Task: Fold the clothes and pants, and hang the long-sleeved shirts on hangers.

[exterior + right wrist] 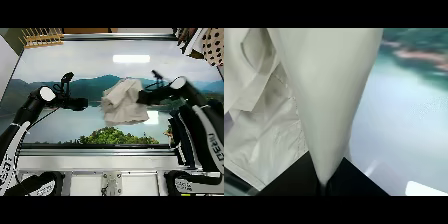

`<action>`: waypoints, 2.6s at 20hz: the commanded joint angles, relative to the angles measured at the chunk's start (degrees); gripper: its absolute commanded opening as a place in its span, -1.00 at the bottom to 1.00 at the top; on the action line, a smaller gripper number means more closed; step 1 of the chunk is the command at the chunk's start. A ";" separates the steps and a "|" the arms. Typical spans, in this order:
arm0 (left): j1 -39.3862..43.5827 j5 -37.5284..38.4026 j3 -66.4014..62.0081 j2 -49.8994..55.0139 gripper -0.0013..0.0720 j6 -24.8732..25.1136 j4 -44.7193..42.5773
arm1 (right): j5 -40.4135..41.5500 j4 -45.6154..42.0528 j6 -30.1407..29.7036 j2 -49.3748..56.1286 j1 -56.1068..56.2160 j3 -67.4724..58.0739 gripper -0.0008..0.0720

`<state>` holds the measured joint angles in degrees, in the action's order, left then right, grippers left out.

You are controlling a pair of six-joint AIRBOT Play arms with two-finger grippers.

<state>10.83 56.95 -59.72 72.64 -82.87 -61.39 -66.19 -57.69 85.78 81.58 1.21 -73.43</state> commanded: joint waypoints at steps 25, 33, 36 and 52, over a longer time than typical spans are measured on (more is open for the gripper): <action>0.02 0.00 0.02 0.00 -0.93 1.49 -0.17 | -21.07 -38.77 20.61 -45.86 -42.69 22.43 -0.96; 0.02 0.04 0.02 0.00 -0.93 1.49 -0.15 | -20.59 -40.68 13.42 -47.15 -42.69 24.00 0.69; 0.02 -0.02 0.02 0.00 -0.93 1.49 -0.13 | -17.05 -41.83 8.02 -47.34 -42.16 13.51 0.70; 0.07 0.04 0.02 -0.07 -0.93 1.49 4.50 | 7.52 -11.43 3.80 -29.94 9.77 19.65 0.70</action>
<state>10.90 56.82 -59.70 72.62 -81.38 -57.39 -63.18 -70.22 89.12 47.59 4.38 -55.00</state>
